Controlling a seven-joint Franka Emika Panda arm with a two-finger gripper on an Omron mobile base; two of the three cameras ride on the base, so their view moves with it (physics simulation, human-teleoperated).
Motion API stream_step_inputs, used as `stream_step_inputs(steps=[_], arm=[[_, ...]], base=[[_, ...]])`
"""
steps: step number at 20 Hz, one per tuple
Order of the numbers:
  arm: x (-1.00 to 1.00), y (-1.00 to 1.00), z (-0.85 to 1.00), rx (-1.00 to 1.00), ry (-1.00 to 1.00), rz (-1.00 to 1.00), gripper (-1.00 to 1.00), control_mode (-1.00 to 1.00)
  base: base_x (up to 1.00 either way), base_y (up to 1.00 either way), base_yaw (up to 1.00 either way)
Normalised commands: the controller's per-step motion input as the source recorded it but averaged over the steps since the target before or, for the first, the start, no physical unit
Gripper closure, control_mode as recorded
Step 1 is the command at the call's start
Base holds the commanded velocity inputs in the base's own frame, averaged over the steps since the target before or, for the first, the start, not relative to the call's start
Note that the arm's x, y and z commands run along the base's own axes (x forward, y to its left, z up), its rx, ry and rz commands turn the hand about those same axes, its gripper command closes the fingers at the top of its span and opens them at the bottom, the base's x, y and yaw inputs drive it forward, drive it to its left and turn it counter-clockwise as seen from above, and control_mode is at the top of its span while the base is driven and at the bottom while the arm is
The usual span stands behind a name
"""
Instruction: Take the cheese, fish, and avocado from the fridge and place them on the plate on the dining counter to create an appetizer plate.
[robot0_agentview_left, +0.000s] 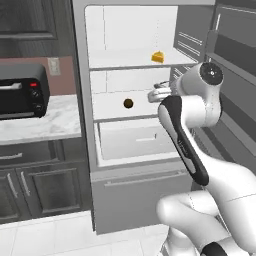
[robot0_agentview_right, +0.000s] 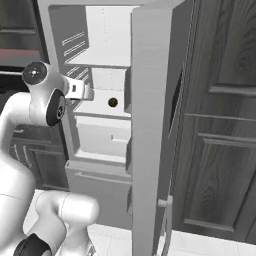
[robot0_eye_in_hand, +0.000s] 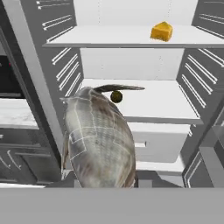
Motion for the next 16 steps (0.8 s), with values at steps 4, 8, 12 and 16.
stream_step_inputs(steps=[4, 8, 12, 16], arm=[[0.0, 0.0, 0.0, 0.0, 0.0, 0.0, 1.0, 1.0], [0.0, 0.0, 0.0, 0.0, 0.0, 0.0, 1.0, 1.0], [0.0, 0.0, 0.0, 0.0, 0.0, 0.0, 1.0, 1.0], [0.0, 0.0, 0.0, 0.0, 0.0, 0.0, 1.0, 1.0]], base=[[-1.0, -0.07, 0.27], [-1.0, -0.2, 0.51], [-0.9, -0.31, 0.71], [-0.73, -0.38, 0.77]])
